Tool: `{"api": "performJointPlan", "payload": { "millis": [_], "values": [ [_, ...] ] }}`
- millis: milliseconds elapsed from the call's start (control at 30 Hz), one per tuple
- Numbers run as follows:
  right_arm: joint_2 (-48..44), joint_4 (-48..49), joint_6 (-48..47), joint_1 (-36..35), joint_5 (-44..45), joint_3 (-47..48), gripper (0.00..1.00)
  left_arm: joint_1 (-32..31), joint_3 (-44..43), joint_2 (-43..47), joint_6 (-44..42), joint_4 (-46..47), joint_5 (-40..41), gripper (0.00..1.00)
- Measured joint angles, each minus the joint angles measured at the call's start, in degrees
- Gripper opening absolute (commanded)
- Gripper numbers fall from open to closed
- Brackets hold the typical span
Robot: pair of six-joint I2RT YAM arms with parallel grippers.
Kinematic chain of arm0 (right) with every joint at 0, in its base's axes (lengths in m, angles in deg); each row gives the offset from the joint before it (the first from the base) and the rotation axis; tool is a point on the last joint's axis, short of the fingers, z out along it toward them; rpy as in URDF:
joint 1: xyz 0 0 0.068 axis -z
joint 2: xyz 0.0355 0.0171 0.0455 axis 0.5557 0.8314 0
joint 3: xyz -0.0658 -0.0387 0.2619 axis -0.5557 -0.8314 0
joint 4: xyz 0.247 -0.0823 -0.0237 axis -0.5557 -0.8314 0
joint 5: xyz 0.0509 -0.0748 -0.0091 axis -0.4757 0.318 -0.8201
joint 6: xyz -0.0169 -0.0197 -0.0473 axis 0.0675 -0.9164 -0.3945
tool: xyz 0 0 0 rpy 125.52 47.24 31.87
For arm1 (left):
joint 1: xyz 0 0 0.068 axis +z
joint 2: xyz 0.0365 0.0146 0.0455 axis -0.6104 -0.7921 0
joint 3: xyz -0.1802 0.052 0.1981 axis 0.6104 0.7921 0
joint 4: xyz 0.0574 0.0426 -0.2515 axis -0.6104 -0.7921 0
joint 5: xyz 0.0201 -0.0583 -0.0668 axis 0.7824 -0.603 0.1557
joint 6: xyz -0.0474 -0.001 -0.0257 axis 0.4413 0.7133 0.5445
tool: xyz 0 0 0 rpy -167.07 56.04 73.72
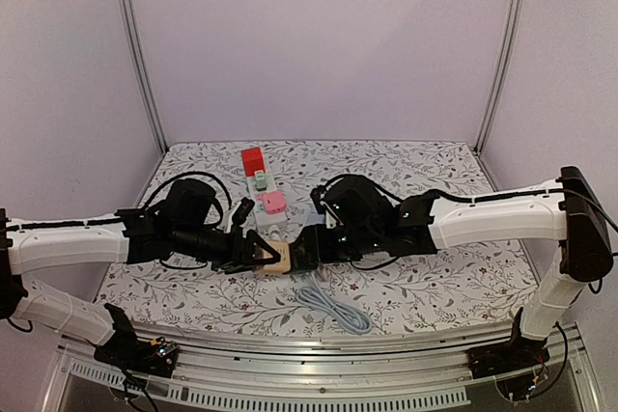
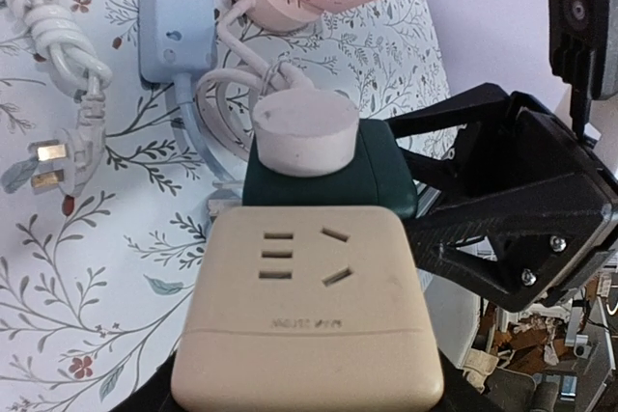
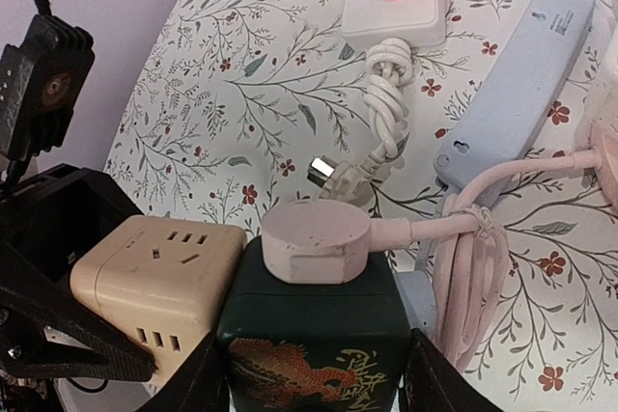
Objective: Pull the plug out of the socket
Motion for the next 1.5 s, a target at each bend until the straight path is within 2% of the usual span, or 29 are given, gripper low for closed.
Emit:
{"api": "performJointPlan", "payload": {
  "millis": [367, 900, 1133, 1400, 1500],
  "values": [
    [-0.87, 3.08, -4.02, -0.04, 3.56, -2.73, 0.39, 0.00, -0.09, -2.38, 0.37, 2.38, -0.31, 0.08],
    [-0.96, -3.85, 1.66, -0.15, 6.71, 0.63, 0.37, 0.17, -0.39, -3.96, -0.15, 4.94, -0.46, 0.08],
    [-3.63, -2.69, -3.87, 0.04, 10.01, -2.29, 0.38, 0.24, -0.61, -4.22, -0.37, 5.29, -1.51, 0.08],
    [-5.55, -5.60, -5.31, 1.07, 10.82, -3.67, 0.56, 0.24, -0.66, -3.85, -1.03, 5.22, -1.68, 0.08],
    [-7.17, -5.53, -3.61, 1.07, 10.21, -3.67, 0.70, 0.24, -0.66, -3.80, -1.01, 5.35, -1.68, 0.08]
  ]
}}
